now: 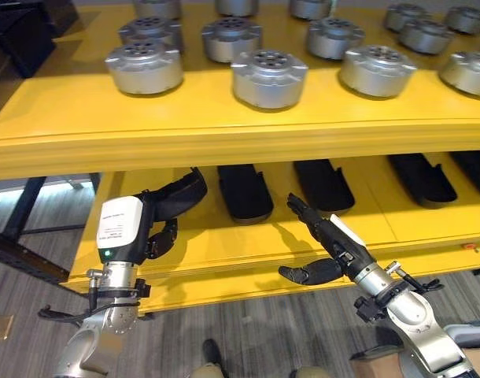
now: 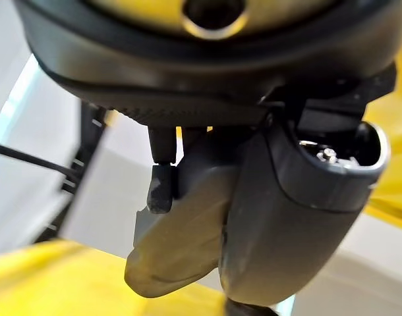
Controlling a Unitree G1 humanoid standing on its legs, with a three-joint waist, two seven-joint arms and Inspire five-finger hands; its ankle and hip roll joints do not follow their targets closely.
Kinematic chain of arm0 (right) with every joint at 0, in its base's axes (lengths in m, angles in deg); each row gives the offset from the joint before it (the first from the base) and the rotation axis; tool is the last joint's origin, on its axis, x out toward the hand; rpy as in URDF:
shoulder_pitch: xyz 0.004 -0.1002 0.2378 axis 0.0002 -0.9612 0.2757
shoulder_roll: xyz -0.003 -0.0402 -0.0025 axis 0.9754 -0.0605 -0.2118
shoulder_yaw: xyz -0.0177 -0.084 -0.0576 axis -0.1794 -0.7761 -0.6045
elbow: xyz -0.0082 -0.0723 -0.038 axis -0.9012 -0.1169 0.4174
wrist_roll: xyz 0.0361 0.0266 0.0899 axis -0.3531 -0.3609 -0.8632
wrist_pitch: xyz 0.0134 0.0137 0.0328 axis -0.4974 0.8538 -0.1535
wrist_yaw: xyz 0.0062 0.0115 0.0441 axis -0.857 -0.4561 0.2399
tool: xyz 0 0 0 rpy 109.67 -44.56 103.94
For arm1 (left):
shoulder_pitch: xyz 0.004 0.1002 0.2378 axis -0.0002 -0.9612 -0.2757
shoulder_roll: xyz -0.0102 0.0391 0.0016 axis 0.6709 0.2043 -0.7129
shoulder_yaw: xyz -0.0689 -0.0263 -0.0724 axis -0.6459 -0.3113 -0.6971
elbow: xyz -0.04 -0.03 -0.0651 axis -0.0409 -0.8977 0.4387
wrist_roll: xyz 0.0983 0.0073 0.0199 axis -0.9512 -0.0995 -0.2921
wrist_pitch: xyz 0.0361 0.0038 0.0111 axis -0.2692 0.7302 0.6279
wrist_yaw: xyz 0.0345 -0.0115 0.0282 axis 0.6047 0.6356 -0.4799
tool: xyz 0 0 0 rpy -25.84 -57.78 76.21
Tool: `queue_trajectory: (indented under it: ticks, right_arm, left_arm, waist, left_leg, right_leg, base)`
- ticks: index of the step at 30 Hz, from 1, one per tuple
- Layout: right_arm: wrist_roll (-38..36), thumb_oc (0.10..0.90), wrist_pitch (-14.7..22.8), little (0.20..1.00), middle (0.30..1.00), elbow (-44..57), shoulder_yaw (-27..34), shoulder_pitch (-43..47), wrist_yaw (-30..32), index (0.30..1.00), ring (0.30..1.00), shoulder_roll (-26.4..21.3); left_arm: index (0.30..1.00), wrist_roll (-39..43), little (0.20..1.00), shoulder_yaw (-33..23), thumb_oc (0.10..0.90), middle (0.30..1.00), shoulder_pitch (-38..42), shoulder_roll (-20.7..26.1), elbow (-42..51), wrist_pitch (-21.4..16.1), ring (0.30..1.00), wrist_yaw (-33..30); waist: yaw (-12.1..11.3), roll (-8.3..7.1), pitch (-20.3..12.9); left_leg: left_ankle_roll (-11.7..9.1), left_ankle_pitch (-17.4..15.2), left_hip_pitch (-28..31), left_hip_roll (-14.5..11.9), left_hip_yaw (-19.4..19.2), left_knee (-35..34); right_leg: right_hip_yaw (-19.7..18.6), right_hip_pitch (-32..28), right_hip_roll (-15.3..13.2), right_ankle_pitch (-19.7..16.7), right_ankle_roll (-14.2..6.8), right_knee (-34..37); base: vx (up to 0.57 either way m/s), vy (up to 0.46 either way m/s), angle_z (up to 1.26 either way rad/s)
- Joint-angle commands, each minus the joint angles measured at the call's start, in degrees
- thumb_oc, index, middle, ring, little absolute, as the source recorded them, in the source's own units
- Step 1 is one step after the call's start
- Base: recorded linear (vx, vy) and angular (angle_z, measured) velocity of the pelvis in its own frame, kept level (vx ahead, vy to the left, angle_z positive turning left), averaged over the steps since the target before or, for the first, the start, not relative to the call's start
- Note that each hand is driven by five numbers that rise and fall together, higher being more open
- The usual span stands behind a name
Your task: Move parts from the plastic box to the shelf.
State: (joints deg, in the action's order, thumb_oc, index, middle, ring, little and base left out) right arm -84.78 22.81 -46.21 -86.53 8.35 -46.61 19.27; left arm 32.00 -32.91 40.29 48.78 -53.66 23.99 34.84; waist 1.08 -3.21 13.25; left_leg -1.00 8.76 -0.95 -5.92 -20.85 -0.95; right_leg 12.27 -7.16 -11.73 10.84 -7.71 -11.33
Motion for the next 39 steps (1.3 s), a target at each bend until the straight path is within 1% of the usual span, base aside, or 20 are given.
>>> queue_trajectory:
  ticks: [1,4,6,7,8,10,11,12,14,15,16,18,19,20,22,24,25,29,35,39]
  right_arm:
    - [1.32,0.900,5.43,1.000,1.000,6.20,1.96,5.41,3.71,1.000,1.000,0.04]
    - [1.68,0.900,5.50,1.000,1.000,6.22,1.52,6.47,4.60,1.000,1.000,-0.06]
    - [1.63,0.900,5.19,1.000,1.000,6.16,-0.08,9.37,4.65,1.000,1.000,0.03]
    - [1.66,0.900,5.12,1.000,1.000,6.18,-0.32,9.60,4.70,1.000,1.000,0.06]
    - [1.61,0.900,4.89,1.000,1.000,5.96,-1.26,10.66,4.25,1.000,1.000,0.11]
    - [1.98,0.900,3.75,1.000,1.000,6.55,-2.72,11.78,4.80,1.000,1.000,0.31]
    - [3.35,0.900,3.10,1.000,1.000,7.39,-3.80,12.36,5.40,1.000,1.000,0.62]
    - [3.76,0.900,3.02,1.000,1.000,7.50,-3.94,12.44,5.47,1.000,1.000,0.70]
    - [6.42,0.900,2.89,1.000,1.000,8.38,-3.83,12.23,6.21,1.000,1.000,0.78]
    - [6.57,0.900,2.49,1.000,1.000,8.85,-3.40,12.23,6.64,1.000,1.000,0.37]
    - [6.35,0.900,2.75,1.000,1.000,8.95,-2.95,12.14,6.79,1.000,1.000,-0.06]
    - [5.33,0.900,5.74,1.000,1.000,8.15,-1.69,12.62,7.79,1.000,1.000,-1.30]
    - [6.25,0.900,7.59,1.000,1.000,8.51,-0.97,12.88,8.76,1.000,1.000,-1.54]
    - [7.05,0.900,8.18,1.000,1.000,8.58,-0.82,12.78,9.15,1.000,1.000,-1.49]
    - [7.42,0.900,9.32,1.000,1.000,8.87,-0.15,12.30,9.84,1.000,1.000,-1.41]
    - [7.91,0.900,9.09,1.000,1.000,9.30,0.21,11.88,10.10,1.000,1.000,-0.98]
    - [6.79,0.900,9.78,1.000,1.000,9.57,0.38,12.05,9.61,1.000,1.000,-0.54]
    - [9.20,0.900,10.49,1.000,1.000,11.15,0.31,13.07,11.08,1.000,1.000,0.13]
    - [9.53,0.900,12.25,1.000,1.000,11.69,1.40,16.16,12.92,1.000,1.000,0.00]
    - [9.87,0.900,11.35,1.000,1.000,11.99,2.60,18.94,14.19,1.000,1.000,-0.40]
  left_arm:
    - [0.300,0.16,0.300,-5.43,0.400,0.300,3.67,3.19,6.91,-1.41,0.300,-8.95]
    - [0.300,0.21,0.300,-6.25,0.400,0.300,3.35,3.37,7.01,-0.46,0.300,-10.22]
    - [0.300,0.15,0.300,-7.80,0.400,0.300,1.66,3.48,6.94,0.95,0.300,-13.27]
    - [0.300,0.17,0.300,-8.45,0.400,0.300,1.18,3.45,7.09,0.81,0.300,-13.39]
    - [0.300,0.12,0.300,-10.23,0.400,0.300,-1.00,3.18,7.38,0.96,0.300,-14.17]
    - [0.300,0.11,0.300,-11.67,0.400,0.300,-2.81,2.36,7.81,0.54,0.300,-14.70]
    - [0.300,0.03,0.300,-11.81,0.400,0.300,-3.41,1.91,7.39,0.36,0.300,-15.11]
    - [0.300,-0.02,0.300,-11.74,0.400,0.300,-3.32,1.87,7.22,0.27,0.300,-15.19]
    - [0.300,-0.26,0.300,-10.93,0.400,0.300,-2.03,1.90,6.49,0.04,0.300,-14.88]
    - [0.300,-0.06,0.300,-10.52,0.400,0.300,-1.41,2.07,6.13,-0.29,0.300,-14.73]
    - [0.300,0.13,0.300,-10.60,0.400,0.300,-1.26,2.09,6.07,-0.42,0.300,-14.58]
    - [0.300,0.36,0.300,-11.24,0.400,0.300,-1.71,2.27,5.28,-1.76,0.300,-14.61]
    - [0.300,0.38,0.300,-10.92,0.400,0.300,-0.94,2.45,4.98,-1.65,0.300,-13.64]
    - [0.300,0.46,0.300,-10.70,0.400,0.300,-0.66,2.53,5.03,-1.53,0.300,-13.22]
    - [0.300,0.58,0.300,-9.52,0.400,0.300,0.43,3.28,4.45,-1.32,0.300,-12.41]
    - [0.300,-0.27,0.300,-8.64,0.400,0.300,1.25,3.00,4.04,-1.28,0.300,-11.74]
    - [0.300,-1.02,0.300,-7.18,0.400,0.300,2.50,3.56,3.72,-0.59,0.300,-10.82]
    - [0.300,-0.70,0.300,-5.74,0.400,0.300,3.74,4.72,3.11,-0.40,0.300,-9.87]
    - [0.300,-0.63,0.300,-5.67,0.400,0.300,3.41,4.76,3.53,-1.03,0.300,-9.27]
    - [0.300,-1.58,0.300,-4.82,0.400,0.300,4.46,5.11,3.11,-3.04,0.300,-8.07]
  waist:
    - [-0.08,1.76,-3.65]
    - [-1.15,1.51,-3.57]
    - [-3.48,1.90,-2.99]
    - [-4.00,1.85,-2.76]
    - [-5.69,1.67,-2.25]
    - [-6.42,1.76,-1.60]
    - [-5.70,1.96,-1.02]
    - [-5.47,2.01,-0.92]
    - [-3.77,2.00,-0.62]
    - [-2.99,1.98,-0.62]
    - [-3.26,1.89,-0.47]
    - [-3.83,1.34,-0.74]
    - [-3.84,1.82,-1.20]
    - [-3.87,1.94,-1.33]
    - [-3.17,2.21,-2.03]
    - [-2.79,2.37,-2.55]
    - [-2.25,2.73,-3.20]
    - [-1.86,3.59,-3.96]
    - [-2.50,3.38,-4.22]
    - [-3.49,2.84,-4.67]
  left_leg:
    - [-3.11,-5.82,-3.19,-4.50,2.23,4.39]
    - [-3.25,-5.40,-4.42,-4.62,1.58,4.72]
    - [-3.52,-5.27,-4.01,-6.24,-1.03,4.58]
    - [-3.72,-5.22,-4.36,-6.54,-1.72,5.11]
    - [-4.83,-5.84,-4.67,-7.12,-1.80,6.18]
    - [-5.18,-5.47,-5.10,-7.68,-1.72,7.02]
    - [-5.26,-5.33,-5.66,-8.79,-4.11,8.47]
    - [-5.21,-5.39,-5.76,-8.99,-4.61,8.73]
    - [-5.10,-5.00,-5.89,-10.63,-7.75,11.29]
    - [-4.75,-5.89,-5.28,-11.19,-8.02,12.31]
    - [-4.54,-6.84,-5.39,-11.25,-5.71,14.36]
    - [-3.63,-10.91,-4.44,-10.01,-0.41,17.15]
    - [-3.19,-10.69,-3.68,-9.03,0.93,15.61]
    - [-3.30,-10.31,-3.67,-8.82,1.47,15.30]
    - [-3.09,-11.16,-1.93,-7.92,1.07,13.12]
    - [-3.09,-11.16,-0.83,-7.41,1.12,11.72]
    - [-3.25,-11.03,0.67,-6.64,1.27,9.63]
    - [-3.28,-10.23,2.04,-5.64,1.21,6.49]
    - [-3.41,-10.53,2.32,-4.98,0.90,6.19]
    - [-2.25,-11.87,2.07,-3.50,0.61,7.35]
  right_leg:
    - [3.51,1.10,2.02,1.52,0.96,-2.70]
    - [4.99,0.22,2.41,1.81,1.17,-1.61]
    - [9.87,2.52,1.70,3.04,0.84,-6.13]
    - [10.93,2.65,1.46,3.23,1.10,-6.00]
    - [13.16,1.50,1.40,4.43,1.89,-5.67]
    - [13.62,1.89,1.88,4.52,2.68,-6.15]
    - [14.08,2.66,2.36,4.46,3.27,-7.10]
    - [14.17,2.82,2.41,4.45,3.34,-7.27]
    - [14.55,3.20,2.93,4.07,3.87,-7.12]
    - [14.23,3.78,2.84,4.00,3.95,-7.72]
    - [13.25,4.34,2.43,4.49,4.01,-9.04]
    - [10.63,5.32,1.54,4.55,3.85,-10.16]
    - [10.32,6.29,0.80,3.51,3.73,-10.63]
    - [10.03,6.41,0.70,3.36,3.70,-10.69]
    - [9.66,6.18,0.08,3.05,3.10,-10.72]
    - [9.37,5.93,-0.12,2.51,2.69,-10.04]
    - [8.81,5.72,-0.51,1.45,1.72,-8.61]
    - [7.77,5.56,-1.56,-0.67,0.27,-5.24]
    - [7.89,4.34,-2.88,-2.09,-0.88,-2.34]
    - [8.35,3.42,-4.06,-2.80,-1.45,-1.92]
  base:
    - [-0.05,0.003,0.08]
    - [-0.07,-0.035,0.04]
    - [-0.13,-0.044,-0.05]
    - [-0.09,-0.139,-0.60]
    - [-0.04,-0.176,-0.89]
    - [-0.07,-0.157,-0.83]
    - [-0.10,-0.087,-0.22]
    - [-0.12,-0.079,0.11]
    - [-0.08,-0.016,0.22]
    - [-0.07,0.032,0.38]
    - [-0.06,0.102,0.32]
    - [-0.04,0.237,-0.09]
    - [-0.03,0.283,-0.36]
    - [-0.01,0.227,-0.40]
    - [0.10,0.168,-0.22]
    - [0.10,0.155,-0.04]
    - [0.06,0.123,-0.05]
    - [0.03,0.154,0.01]
    - [-0.02,0.146,0.01]
    - [-0.06,0.199,-0.01]
